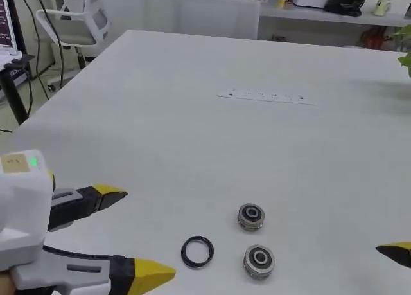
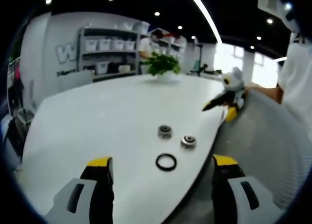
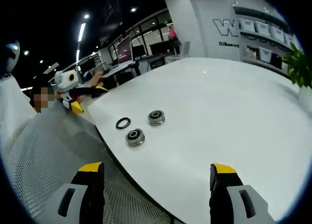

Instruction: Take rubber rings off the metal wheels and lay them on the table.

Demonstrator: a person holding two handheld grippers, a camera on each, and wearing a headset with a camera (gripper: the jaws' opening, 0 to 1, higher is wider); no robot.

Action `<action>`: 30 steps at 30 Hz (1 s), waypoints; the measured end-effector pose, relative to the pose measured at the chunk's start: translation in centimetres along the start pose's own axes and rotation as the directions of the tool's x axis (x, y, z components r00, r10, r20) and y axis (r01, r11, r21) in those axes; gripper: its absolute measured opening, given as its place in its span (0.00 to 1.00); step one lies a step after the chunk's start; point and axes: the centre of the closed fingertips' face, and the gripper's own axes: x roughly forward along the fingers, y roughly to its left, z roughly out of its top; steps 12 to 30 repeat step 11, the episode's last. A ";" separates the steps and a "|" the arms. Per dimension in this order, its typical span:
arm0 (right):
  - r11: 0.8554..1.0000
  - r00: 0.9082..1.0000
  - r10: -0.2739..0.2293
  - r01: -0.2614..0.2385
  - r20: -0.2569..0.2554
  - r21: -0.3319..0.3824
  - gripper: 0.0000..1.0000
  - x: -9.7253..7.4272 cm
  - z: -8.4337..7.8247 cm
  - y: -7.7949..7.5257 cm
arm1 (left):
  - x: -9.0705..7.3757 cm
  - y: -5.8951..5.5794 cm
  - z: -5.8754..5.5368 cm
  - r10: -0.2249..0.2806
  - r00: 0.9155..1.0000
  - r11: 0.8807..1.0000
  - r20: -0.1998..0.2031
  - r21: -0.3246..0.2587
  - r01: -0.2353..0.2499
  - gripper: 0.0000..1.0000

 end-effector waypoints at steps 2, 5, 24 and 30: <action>1.000 1.000 -0.002 0.002 -0.007 -0.009 0.89 0.0 0.0 0.0 | 0.1 0.0 -0.1 -0.005 1.000 1.000 -0.008 -0.002 0.005 0.85; 1.000 1.000 -0.002 0.002 -0.014 -0.010 0.88 0.1 -0.2 0.0 | 0.2 -0.1 -0.4 -0.011 1.000 1.000 -0.021 0.001 0.011 0.87; 1.000 1.000 -0.002 0.002 -0.008 -0.004 0.87 0.1 -0.1 0.1 | 0.2 0.0 -0.4 -0.013 1.000 1.000 -0.024 0.006 0.013 0.87; 1.000 1.000 -0.002 0.002 -0.008 -0.004 0.87 0.1 -0.1 0.1 | 0.2 0.0 -0.4 -0.013 1.000 1.000 -0.024 0.006 0.013 0.87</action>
